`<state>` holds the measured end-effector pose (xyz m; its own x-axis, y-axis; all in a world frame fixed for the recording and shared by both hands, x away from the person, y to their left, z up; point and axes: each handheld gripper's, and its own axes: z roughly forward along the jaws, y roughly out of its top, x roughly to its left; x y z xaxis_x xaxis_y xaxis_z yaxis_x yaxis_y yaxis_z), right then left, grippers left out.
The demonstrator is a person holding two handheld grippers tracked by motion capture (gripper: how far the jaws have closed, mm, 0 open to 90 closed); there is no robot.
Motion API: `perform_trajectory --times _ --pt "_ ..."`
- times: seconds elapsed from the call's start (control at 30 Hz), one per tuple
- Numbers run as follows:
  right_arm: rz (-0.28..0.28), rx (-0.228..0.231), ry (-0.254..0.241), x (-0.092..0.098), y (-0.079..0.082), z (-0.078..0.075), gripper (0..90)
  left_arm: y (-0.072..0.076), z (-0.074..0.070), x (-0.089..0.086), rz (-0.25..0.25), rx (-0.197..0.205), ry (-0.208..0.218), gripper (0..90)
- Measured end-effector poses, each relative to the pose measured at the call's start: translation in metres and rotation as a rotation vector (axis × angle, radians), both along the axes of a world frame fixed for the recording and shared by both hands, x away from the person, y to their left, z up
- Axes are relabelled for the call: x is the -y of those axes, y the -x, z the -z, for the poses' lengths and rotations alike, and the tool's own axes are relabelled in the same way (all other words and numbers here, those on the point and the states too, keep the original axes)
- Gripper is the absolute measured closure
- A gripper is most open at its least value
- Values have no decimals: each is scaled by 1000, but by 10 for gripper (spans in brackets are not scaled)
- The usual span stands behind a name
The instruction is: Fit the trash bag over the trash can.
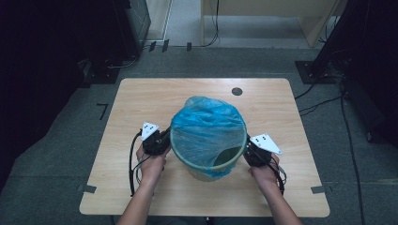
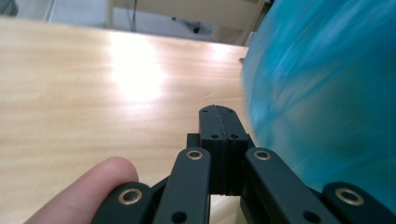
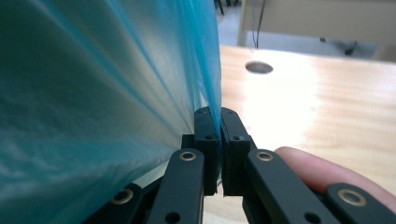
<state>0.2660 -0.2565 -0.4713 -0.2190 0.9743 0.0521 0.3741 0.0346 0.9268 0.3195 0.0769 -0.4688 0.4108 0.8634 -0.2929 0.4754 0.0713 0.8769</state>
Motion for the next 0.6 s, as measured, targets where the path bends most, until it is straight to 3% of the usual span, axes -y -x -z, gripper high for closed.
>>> perform_trajectory --times 0.1,0.23,0.4,0.47,0.6 --pt "8 -15 0 2 -1 6 884 4 4 -7 1 -11 4 900" --pt "4 -28 -6 6 0 6 817 13 0 -15 -10 32 42 900" --pt "-23 0 -54 18 7 -3 760 27 -16 -26 -42 150 96 892" --pt "-28 14 -61 21 10 -8 730 33 -25 -29 -33 200 133 827" --pt "-45 42 -74 26 18 -17 691 45 -43 -31 -8 300 158 671"
